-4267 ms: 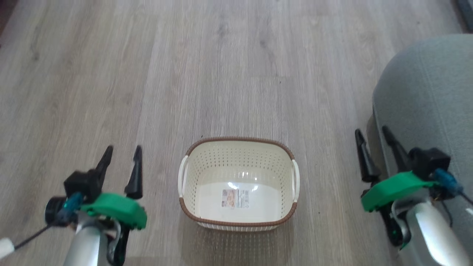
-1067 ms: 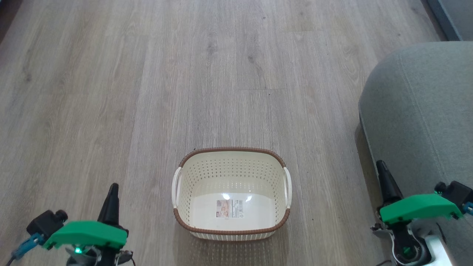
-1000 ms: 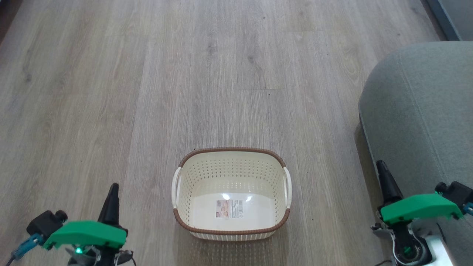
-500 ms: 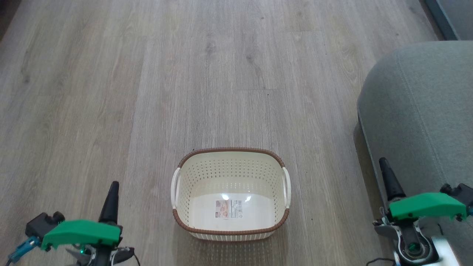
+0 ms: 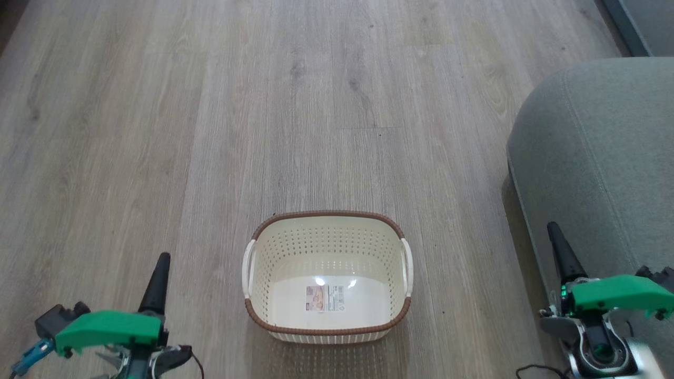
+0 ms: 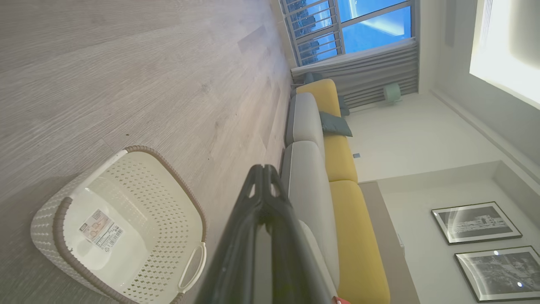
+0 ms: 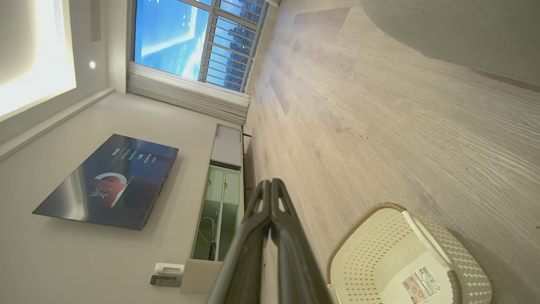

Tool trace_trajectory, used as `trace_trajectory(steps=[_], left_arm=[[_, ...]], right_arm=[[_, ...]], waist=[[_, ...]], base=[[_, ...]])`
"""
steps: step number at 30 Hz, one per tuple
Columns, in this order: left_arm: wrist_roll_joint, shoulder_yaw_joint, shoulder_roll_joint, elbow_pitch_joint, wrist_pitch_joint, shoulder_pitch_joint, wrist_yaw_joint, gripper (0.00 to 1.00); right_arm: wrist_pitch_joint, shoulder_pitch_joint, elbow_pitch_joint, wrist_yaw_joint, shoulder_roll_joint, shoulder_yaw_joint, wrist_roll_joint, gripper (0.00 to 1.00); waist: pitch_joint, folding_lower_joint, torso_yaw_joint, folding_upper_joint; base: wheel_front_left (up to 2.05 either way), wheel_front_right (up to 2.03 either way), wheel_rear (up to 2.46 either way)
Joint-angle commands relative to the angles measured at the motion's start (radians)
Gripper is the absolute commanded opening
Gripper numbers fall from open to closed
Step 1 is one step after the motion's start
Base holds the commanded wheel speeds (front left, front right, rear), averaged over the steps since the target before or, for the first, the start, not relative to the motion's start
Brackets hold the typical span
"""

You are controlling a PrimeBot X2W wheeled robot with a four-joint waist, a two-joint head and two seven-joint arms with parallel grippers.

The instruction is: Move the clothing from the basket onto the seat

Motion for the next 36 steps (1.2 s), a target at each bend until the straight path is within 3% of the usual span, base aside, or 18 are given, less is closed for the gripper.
trace_trajectory(steps=[1,26,36], left_arm=[[-0.033,0.033,0.011,-0.040,0.009,-0.055,-0.008,0.00],[-0.307,0.044,0.013,-0.063,0.079,-0.062,-0.010,0.00],[-0.307,0.044,0.013,-0.063,0.079,-0.062,-0.010,0.00]], right_arm=[[0.012,-0.023,-0.043,0.000,0.003,0.011,0.031,0.00],[0.081,-0.016,-0.082,0.000,0.016,-0.028,0.283,0.00],[0.081,-0.016,-0.082,0.000,0.016,-0.028,0.283,0.00]], waist=[[0.000,0.0000,0.000,0.0000],[-0.002,0.0000,-0.009,0.0000],[-0.002,0.0000,-0.009,0.0000]], base=[[0.00,0.00,0.00],[0.00,0.00,0.00],[0.00,0.00,0.00]])
